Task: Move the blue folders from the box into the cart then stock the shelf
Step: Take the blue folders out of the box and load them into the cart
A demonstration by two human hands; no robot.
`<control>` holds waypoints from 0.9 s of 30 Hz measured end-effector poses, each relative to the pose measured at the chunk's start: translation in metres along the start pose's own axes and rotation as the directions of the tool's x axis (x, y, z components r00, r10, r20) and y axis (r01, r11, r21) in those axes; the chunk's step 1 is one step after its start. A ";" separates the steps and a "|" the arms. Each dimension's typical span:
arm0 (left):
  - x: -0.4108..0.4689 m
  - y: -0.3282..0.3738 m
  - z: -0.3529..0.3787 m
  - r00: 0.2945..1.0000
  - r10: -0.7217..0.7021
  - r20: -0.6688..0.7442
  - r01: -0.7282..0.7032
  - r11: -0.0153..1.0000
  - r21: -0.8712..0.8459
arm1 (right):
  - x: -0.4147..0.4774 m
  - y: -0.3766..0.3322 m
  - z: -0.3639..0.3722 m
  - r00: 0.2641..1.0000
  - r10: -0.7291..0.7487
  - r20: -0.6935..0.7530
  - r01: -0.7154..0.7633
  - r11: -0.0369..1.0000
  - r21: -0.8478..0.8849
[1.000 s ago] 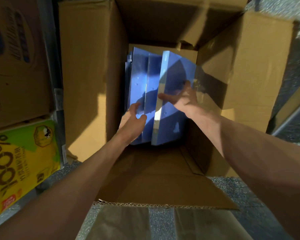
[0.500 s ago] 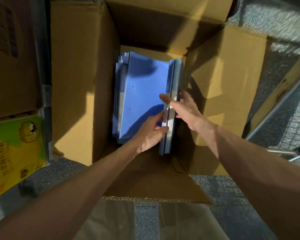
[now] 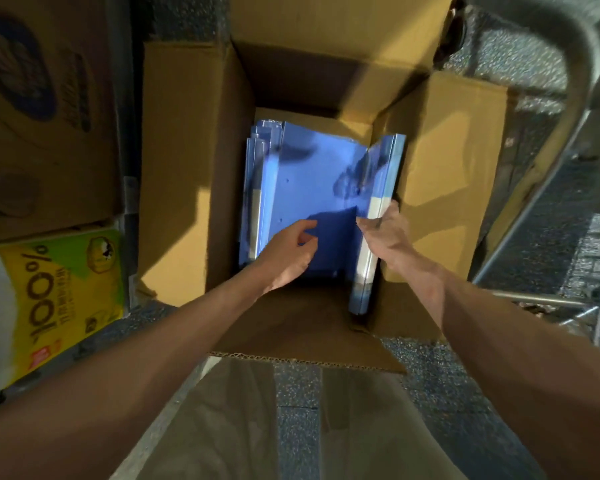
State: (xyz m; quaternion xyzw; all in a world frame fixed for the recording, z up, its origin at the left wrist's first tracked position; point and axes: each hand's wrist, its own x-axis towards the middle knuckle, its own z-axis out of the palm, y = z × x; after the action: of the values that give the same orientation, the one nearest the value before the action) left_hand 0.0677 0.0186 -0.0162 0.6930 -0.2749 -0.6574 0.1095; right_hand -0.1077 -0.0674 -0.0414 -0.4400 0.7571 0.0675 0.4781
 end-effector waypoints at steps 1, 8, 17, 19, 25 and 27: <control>-0.009 0.012 -0.006 1.000 0.024 -0.020 -0.023 1.000 0.019 | -0.012 -0.004 -0.012 1.000 -0.012 0.007 0.012 1.000 0.019; -0.096 0.117 -0.043 0.959 0.270 -0.092 -0.234 0.929 0.286 | -0.098 -0.061 -0.092 0.982 -0.170 0.086 0.168 0.985 0.026; -0.222 0.273 -0.093 0.628 0.760 -0.167 -0.300 0.434 0.850 | -0.225 -0.171 -0.223 0.765 -0.540 0.351 0.618 0.770 -0.161; -0.261 0.299 -0.102 0.611 0.789 -0.071 -0.237 0.268 0.934 | -0.250 -0.192 -0.251 0.662 -0.612 0.433 0.735 0.643 -0.215; -0.363 0.357 -0.134 0.526 0.844 0.101 -0.123 -0.042 0.992 | -0.346 -0.255 -0.329 0.509 -0.586 0.630 0.859 0.302 -0.413; -0.394 0.370 -0.142 0.594 0.799 0.087 -0.165 0.015 0.986 | -0.376 -0.271 -0.342 0.502 -0.576 0.645 0.854 0.215 -0.473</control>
State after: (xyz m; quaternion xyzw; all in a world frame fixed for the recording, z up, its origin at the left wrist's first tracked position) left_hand 0.1242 -0.1093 0.5246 0.5980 -0.7996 -0.0467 -0.0309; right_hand -0.0782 -0.1839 0.5216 -0.8774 0.2613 0.2144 0.3405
